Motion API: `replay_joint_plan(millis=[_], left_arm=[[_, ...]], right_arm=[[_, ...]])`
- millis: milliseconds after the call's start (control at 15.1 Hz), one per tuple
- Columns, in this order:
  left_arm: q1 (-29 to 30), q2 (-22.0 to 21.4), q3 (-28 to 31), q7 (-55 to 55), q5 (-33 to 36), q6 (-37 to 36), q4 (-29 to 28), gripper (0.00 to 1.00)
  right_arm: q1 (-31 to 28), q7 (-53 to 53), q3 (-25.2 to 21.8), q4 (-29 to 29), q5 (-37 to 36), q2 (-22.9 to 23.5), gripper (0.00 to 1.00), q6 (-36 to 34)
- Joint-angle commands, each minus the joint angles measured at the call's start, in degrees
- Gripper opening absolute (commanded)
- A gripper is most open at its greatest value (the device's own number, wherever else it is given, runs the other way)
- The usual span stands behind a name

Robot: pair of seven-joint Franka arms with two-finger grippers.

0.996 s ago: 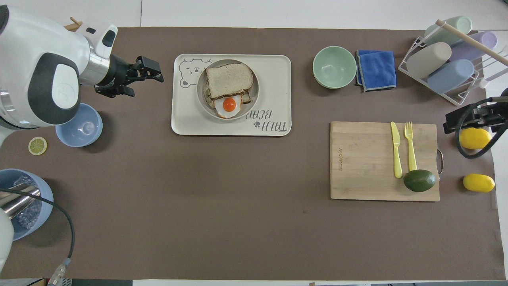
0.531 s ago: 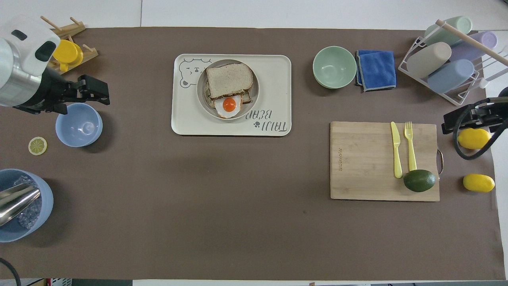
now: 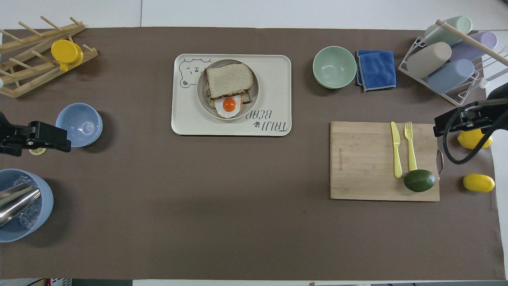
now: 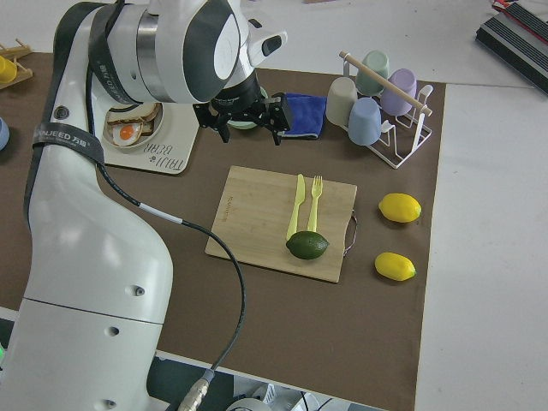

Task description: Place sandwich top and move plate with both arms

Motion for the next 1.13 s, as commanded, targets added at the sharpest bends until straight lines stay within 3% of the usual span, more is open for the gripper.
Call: replay_joint_plan(millis=[0, 199, 332, 398, 1062], left_arm=[[2.56, -1.36, -2.55, 2.79, 0.82, 0.77, -3.34, 1.0], [2.65, 2.23, -2.03, 2.0, -0.31, 1.74, -1.77, 1.0], [2.12, 3.57, -1.58, 1.83, -0.93, -1.66, 5.24, 1.0], [1.94, 3.92, -1.41, 1.74, -0.85, -2.38, 5.71, 1.0], [2.82, 3.04, -1.76, 2.35, -1.2, 0.95, 1.58, 1.0]], right_arm=[[-0.49, -0.36, 0.24, 0.53, 0.34, -0.1, 1.0, -0.36], [-0.49, -0.36, 0.24, 0.53, 0.43, -0.1, 1.0, -0.27], [-0.49, -0.36, 0.24, 0.53, 0.43, -0.1, 1.0, -0.36], [-0.49, -0.36, 0.15, 0.53, 0.43, -0.1, 1.0, -0.36], [-0.66, -0.36, 0.06, 0.53, 0.34, -0.1, 1.0, -0.27]])
